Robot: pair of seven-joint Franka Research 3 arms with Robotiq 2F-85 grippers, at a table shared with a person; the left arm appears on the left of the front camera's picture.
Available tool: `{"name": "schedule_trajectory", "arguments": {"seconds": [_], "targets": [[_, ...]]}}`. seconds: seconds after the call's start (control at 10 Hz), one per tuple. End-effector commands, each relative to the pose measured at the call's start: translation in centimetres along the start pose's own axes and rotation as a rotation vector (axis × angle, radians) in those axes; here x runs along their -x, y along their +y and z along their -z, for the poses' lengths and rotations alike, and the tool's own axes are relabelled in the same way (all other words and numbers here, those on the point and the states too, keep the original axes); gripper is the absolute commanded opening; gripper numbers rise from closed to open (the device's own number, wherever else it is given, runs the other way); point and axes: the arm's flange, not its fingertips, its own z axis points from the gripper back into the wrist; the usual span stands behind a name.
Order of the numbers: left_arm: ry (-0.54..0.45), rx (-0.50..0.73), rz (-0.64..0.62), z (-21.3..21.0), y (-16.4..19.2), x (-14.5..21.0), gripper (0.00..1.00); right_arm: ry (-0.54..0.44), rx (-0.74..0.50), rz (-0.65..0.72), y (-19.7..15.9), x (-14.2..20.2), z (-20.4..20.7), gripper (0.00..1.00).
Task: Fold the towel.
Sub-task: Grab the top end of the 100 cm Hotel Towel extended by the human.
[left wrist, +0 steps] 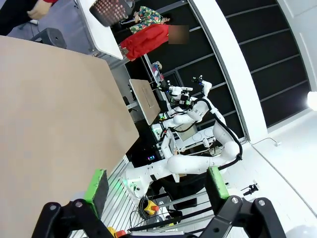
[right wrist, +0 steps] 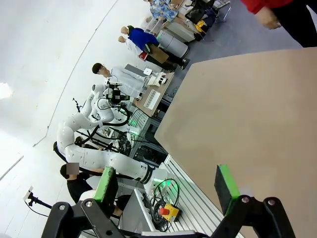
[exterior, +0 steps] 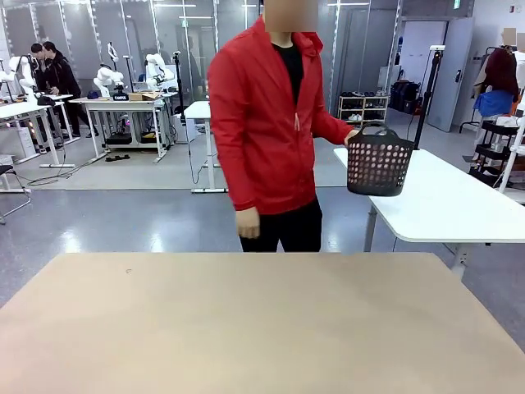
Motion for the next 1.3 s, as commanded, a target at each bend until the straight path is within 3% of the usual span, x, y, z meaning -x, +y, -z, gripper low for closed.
{"name": "schedule_trajectory", "arguments": {"seconds": [0.0, 1.2], "targets": [[-0.008, 0.025, 0.02, -0.04, -0.08, 0.03, 1.0, -0.009, -0.011, -0.024, -0.06, -0.21, -0.11, 1.0], [-0.008, 0.025, 0.02, -0.04, -0.08, 0.03, 1.0, -0.009, -0.011, -0.024, -0.06, -0.21, -0.11, 1.0]]}}
